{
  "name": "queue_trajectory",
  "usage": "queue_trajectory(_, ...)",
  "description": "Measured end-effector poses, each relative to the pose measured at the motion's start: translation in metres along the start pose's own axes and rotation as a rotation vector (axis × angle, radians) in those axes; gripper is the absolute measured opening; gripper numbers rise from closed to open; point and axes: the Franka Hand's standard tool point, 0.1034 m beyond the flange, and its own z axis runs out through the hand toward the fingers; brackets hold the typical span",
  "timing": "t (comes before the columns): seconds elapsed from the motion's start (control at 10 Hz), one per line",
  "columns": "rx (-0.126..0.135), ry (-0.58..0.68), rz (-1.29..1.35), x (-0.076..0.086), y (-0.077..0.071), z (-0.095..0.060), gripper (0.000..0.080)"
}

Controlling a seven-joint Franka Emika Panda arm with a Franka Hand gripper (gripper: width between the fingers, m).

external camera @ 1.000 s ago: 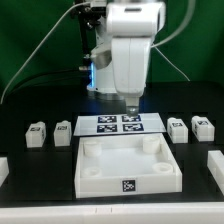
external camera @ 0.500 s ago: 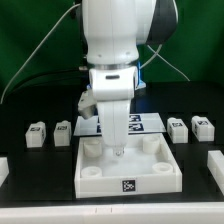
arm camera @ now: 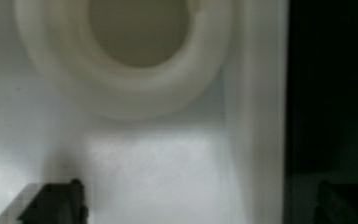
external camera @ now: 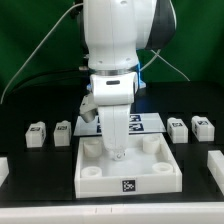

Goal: Assemble one leg

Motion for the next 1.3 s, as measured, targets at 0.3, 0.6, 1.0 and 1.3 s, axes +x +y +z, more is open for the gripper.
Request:
queue_trajectory(0.3,0.000,0.000,0.000,-0.0001,-0.0001,0.0001,0.0376)
queue_trajectory(0.6,-0.001,0.000,-0.001,0.0002,0.0002,0.0000,0.0070)
queue_trajectory(1.0,-0.004,0.000,0.001,-0.0003,0.0011,-0.0004,0.0051)
queue_trajectory(1.3,-0.004,0.000,0.001,-0.0004,0.0011,-0.0004,0.0051)
